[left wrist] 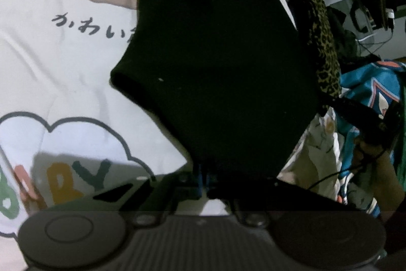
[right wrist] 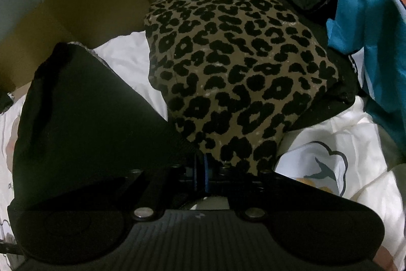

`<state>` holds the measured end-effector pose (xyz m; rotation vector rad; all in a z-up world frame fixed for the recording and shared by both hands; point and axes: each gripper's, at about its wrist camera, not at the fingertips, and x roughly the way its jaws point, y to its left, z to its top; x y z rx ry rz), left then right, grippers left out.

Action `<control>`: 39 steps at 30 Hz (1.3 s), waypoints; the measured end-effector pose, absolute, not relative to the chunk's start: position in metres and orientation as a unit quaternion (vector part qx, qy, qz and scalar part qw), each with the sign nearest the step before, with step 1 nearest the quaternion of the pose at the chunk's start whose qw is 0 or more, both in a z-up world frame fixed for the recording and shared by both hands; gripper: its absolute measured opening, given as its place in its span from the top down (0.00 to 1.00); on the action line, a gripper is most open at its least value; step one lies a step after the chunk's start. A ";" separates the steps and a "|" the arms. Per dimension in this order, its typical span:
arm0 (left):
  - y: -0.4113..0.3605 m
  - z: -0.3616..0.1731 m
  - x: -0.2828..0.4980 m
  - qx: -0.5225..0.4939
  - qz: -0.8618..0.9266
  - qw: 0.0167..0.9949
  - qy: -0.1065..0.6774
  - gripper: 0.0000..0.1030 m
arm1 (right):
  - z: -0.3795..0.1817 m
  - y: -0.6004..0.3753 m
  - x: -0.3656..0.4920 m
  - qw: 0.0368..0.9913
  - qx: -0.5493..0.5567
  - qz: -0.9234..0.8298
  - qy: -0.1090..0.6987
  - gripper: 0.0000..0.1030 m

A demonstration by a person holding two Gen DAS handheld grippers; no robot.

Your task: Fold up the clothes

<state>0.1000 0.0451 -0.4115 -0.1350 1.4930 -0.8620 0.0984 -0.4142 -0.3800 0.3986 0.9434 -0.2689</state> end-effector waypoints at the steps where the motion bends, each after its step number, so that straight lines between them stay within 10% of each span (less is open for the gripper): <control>1: 0.046 -0.412 0.100 -0.059 -0.379 0.649 0.657 0.98 | -0.381 -0.415 0.098 0.862 0.192 -0.128 0.451 0.97; 20: 0.038 -0.415 0.083 -0.057 -0.409 0.608 0.678 0.85 | -0.388 -0.414 0.097 0.855 0.184 -0.131 0.468 0.97; 32: 0.022 -0.422 0.065 -0.046 -0.425 0.585 0.689 0.96 | -0.390 -0.411 0.098 0.851 0.185 -0.138 0.471 0.96; 39: 0.034 -0.422 0.072 -0.063 -0.409 0.590 0.693 0.65 | -0.388 -0.417 0.086 0.839 0.238 -0.149 0.465 0.84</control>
